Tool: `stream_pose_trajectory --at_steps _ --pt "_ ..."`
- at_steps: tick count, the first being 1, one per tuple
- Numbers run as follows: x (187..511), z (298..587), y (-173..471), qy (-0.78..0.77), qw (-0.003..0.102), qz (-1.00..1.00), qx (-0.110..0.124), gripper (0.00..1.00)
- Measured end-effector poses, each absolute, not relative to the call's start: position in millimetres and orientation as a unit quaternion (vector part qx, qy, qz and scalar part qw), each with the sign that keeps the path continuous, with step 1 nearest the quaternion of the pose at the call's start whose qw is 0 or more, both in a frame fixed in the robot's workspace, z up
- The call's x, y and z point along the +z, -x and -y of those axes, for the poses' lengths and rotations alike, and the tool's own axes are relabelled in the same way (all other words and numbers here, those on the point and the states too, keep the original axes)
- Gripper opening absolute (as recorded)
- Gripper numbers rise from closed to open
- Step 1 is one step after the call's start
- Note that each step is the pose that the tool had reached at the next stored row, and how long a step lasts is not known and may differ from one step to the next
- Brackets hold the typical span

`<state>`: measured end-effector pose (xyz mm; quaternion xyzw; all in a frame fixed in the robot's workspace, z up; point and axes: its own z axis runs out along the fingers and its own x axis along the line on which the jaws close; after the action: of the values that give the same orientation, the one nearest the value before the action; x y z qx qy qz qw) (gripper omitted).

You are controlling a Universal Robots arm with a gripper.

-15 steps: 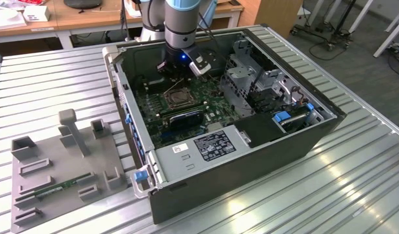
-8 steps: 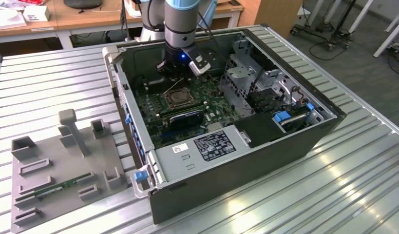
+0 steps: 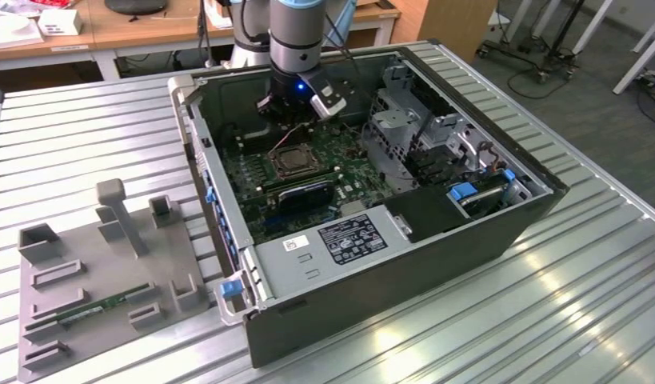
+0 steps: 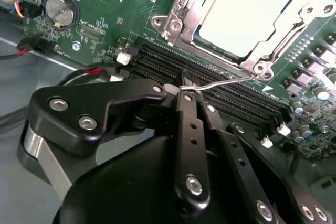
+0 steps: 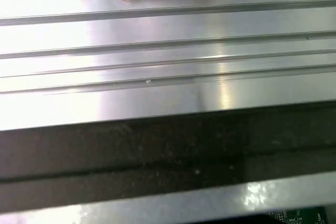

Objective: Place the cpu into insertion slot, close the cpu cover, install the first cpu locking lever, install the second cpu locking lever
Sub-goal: 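Install the first cpu locking lever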

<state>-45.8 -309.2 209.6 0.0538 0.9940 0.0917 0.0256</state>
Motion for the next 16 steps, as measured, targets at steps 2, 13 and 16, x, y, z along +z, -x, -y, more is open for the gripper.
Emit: stream_pose_trajectory --at_steps 2,13,16 --pt "212.3 309.0 45.8 -0.054 0.026 -0.994 0.092 0.11" --pt "217.9 308.6 51.5 -0.054 0.026 -0.994 0.092 0.11" --pt "217.9 308.6 58.9 -0.054 0.026 -0.994 0.092 0.11"
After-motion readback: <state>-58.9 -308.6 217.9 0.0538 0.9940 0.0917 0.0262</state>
